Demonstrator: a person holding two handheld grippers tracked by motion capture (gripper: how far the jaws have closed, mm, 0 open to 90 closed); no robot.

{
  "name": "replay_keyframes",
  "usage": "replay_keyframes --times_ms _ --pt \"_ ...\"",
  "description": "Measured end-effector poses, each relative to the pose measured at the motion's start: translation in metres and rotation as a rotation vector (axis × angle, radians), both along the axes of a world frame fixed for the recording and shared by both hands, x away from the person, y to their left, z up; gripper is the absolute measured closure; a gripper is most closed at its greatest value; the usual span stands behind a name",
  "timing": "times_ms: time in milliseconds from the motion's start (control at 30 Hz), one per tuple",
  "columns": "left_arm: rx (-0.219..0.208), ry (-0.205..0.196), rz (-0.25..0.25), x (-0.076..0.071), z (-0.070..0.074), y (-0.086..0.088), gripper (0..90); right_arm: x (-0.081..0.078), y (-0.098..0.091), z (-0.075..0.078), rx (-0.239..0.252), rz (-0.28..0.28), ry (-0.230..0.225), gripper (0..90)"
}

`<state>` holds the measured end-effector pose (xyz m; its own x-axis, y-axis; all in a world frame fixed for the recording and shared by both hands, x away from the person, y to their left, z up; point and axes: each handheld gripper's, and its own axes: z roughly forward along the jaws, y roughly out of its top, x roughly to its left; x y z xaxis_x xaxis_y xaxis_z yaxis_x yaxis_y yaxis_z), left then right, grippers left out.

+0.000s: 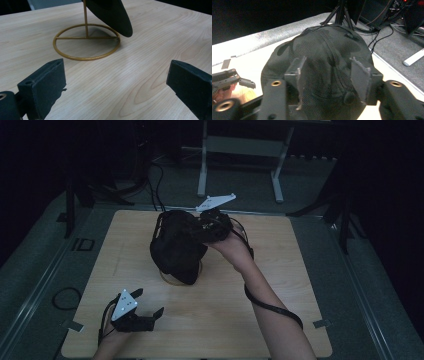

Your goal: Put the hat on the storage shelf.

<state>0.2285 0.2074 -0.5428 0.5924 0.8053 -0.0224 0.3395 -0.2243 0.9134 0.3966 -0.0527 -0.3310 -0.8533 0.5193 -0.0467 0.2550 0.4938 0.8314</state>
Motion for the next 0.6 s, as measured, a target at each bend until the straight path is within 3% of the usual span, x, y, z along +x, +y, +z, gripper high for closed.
replay_keyframes --times_ms 333,467,600 --pt "0.002 0.006 -0.003 0.000 -0.002 -0.003 2.9 -0.004 -0.017 -0.003 0.017 0.034 0.028 17.5" --pt "0.005 0.008 -0.006 0.000 -0.002 -0.002 3.0 -0.007 -0.027 -0.007 0.009 0.048 0.010 13.3" --pt "0.001 0.007 -0.002 0.000 -0.002 -0.002 3.0 -0.007 -0.040 -0.015 0.032 0.049 0.007 12.4"
